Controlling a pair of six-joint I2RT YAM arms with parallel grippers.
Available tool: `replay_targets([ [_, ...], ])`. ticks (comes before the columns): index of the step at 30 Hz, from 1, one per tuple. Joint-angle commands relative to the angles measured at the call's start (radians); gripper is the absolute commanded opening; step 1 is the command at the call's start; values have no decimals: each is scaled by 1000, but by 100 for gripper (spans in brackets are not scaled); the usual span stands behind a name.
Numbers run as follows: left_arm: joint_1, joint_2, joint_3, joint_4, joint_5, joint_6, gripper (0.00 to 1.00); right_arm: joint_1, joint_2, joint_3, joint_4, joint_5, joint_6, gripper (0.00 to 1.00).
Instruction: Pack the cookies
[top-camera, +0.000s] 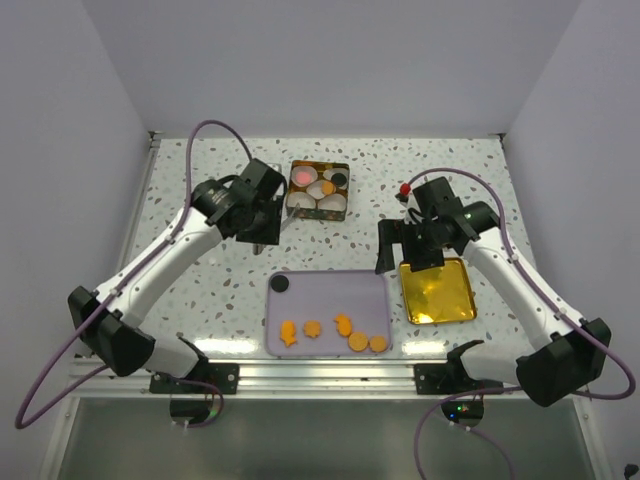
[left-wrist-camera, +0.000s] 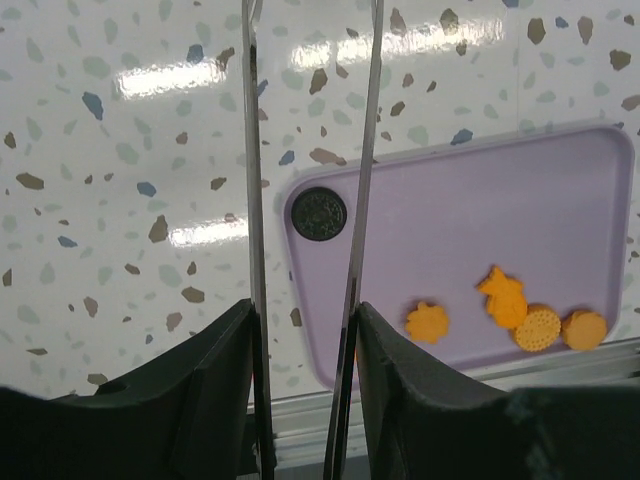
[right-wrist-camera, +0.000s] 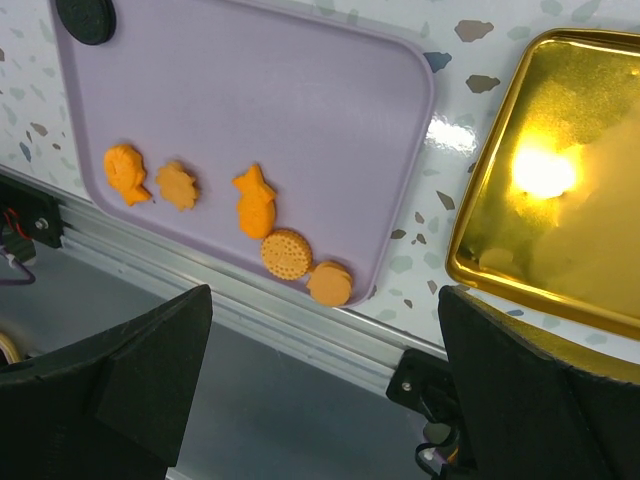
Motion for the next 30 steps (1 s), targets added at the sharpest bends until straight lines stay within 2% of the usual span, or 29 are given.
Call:
replay_targets([
  [1,-41,-100,-64,8,3,-67,48,7,11,36,11,-28,-14,99],
  [11,-181,-359,-280,-78,32,-203,47,7,20,58,10,-14,-14,99],
  [22,-182,-557,-403,-165,112,-249,44,7,6,27,11,-11,-5,99],
  [30,-182,-608,-444,-182,157,-260,43,7,13,31,19,-14,-2,99],
])
